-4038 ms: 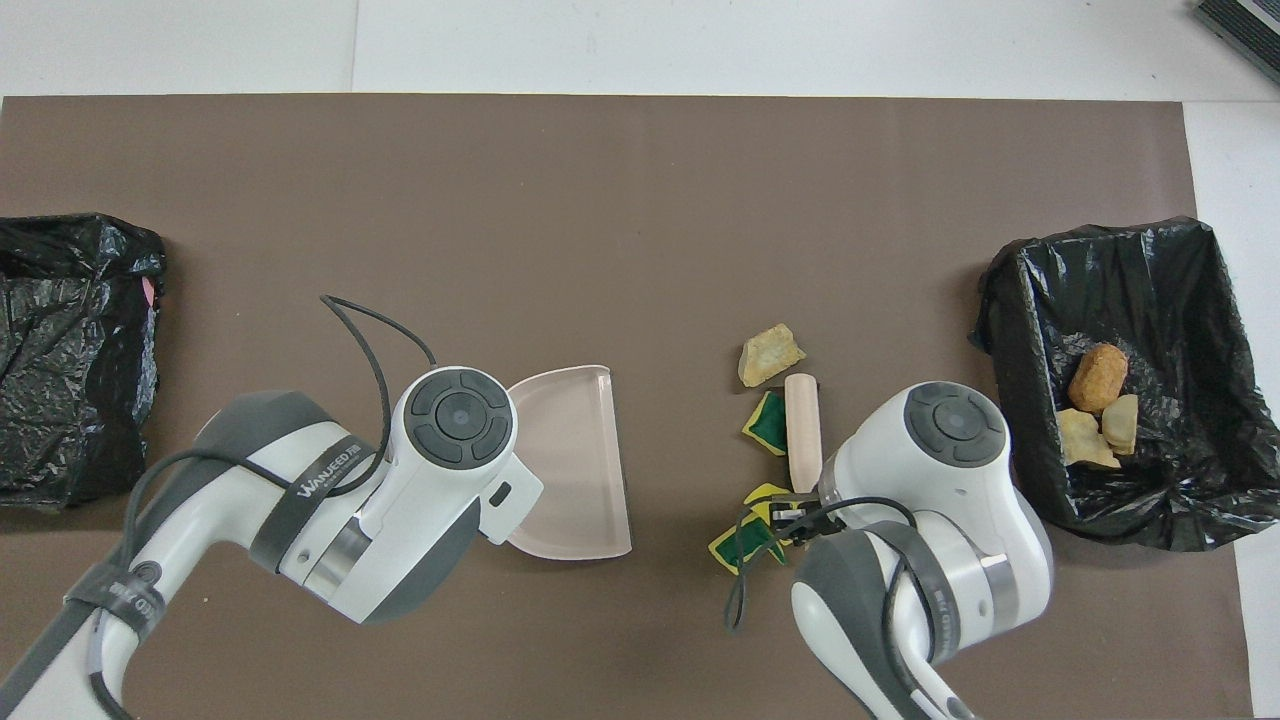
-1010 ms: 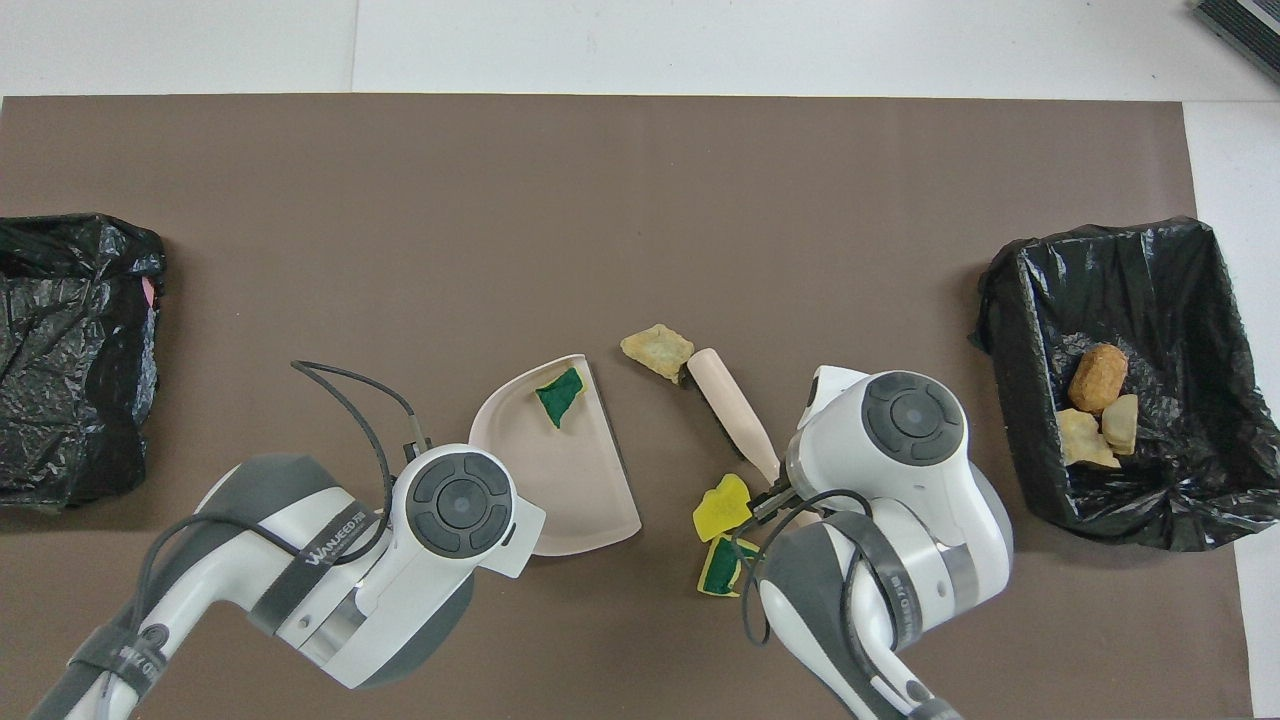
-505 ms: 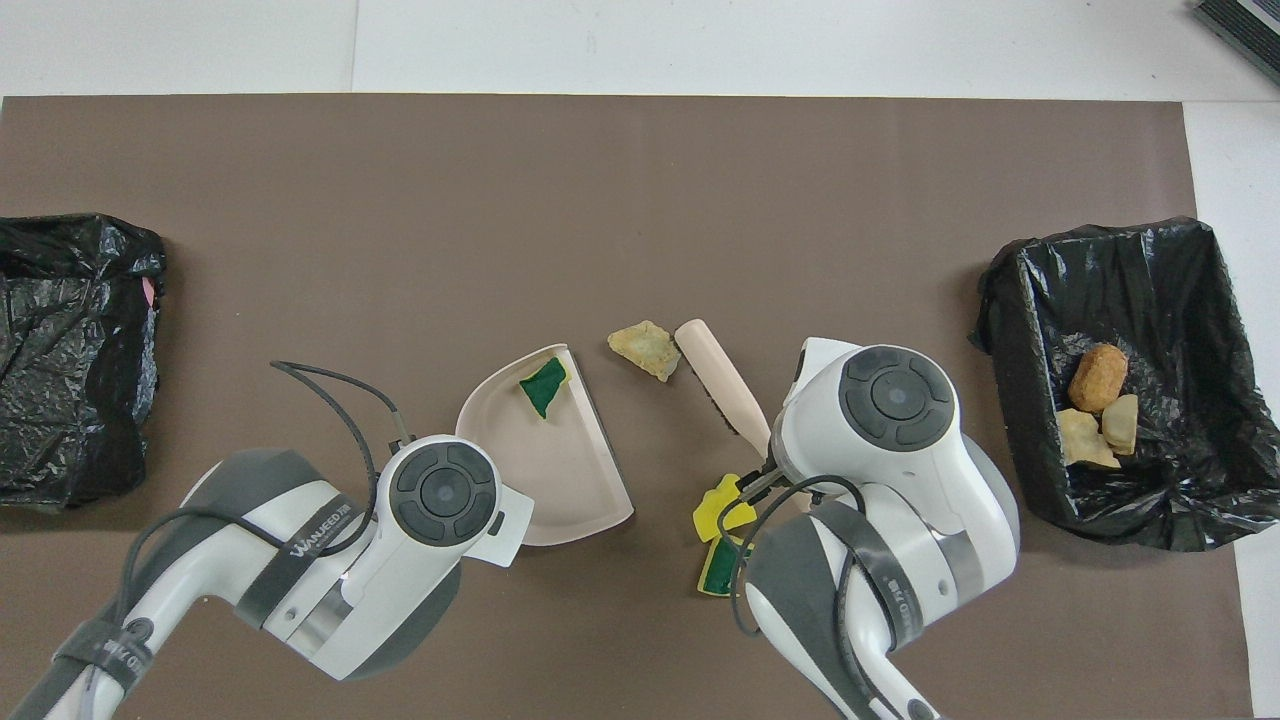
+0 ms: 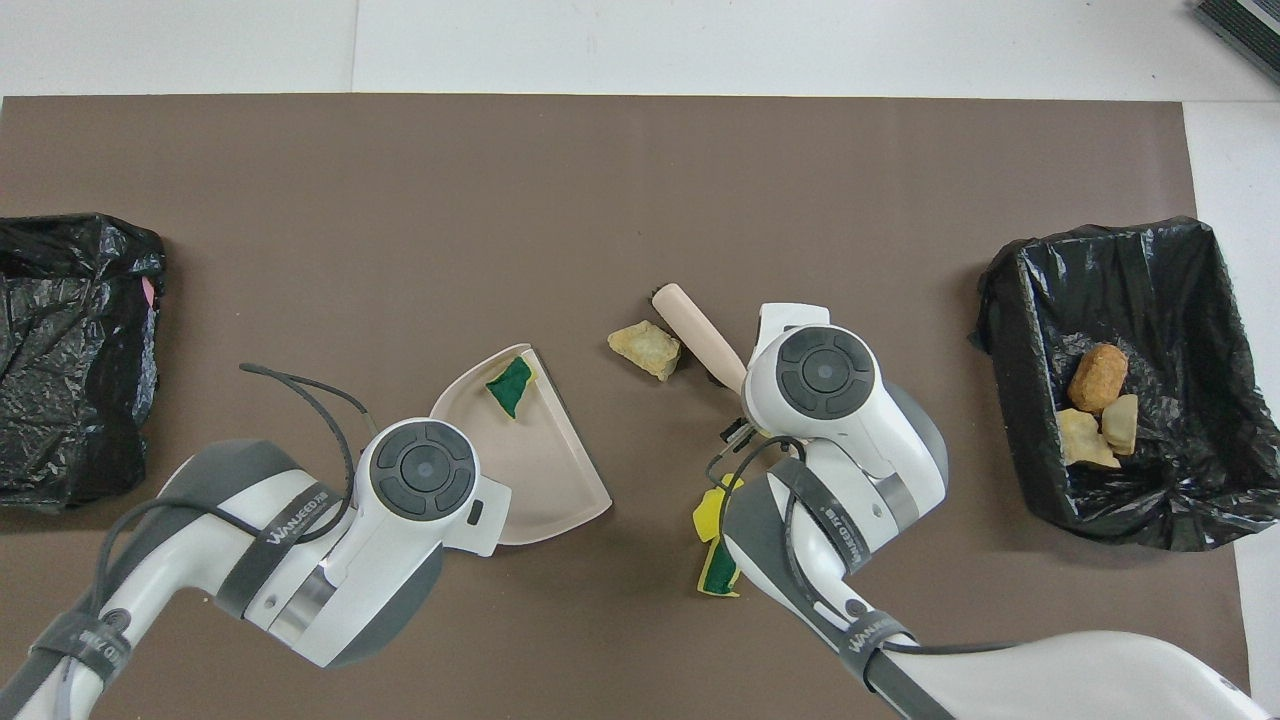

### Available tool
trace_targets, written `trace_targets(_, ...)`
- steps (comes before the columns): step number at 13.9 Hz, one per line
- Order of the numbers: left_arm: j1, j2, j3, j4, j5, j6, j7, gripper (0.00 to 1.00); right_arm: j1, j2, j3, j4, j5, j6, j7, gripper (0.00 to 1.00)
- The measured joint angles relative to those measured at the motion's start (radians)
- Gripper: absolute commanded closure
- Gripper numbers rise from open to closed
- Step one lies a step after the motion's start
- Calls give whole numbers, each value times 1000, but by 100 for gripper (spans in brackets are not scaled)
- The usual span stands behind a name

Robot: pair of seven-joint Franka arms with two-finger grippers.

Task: Sweep and dump trash in bin
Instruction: 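Push the bread and sponge pieces into the dustpan with the brush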

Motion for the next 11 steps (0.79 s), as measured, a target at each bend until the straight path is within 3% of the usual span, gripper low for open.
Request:
trace_targets(3, 0, 9, -1, 0, 0, -8, -3, 100, 23, 12, 45, 7, 20, -27, 1, 100)
trace_targets(6, -1, 9, -2, 0, 0, -8, -3, 100, 32, 2, 144, 7, 152, -95, 59, 100)
trace_targets(11, -1, 9, -5, 0, 0, -8, -2, 100, 136, -60, 190, 9, 227, -167, 571, 100)
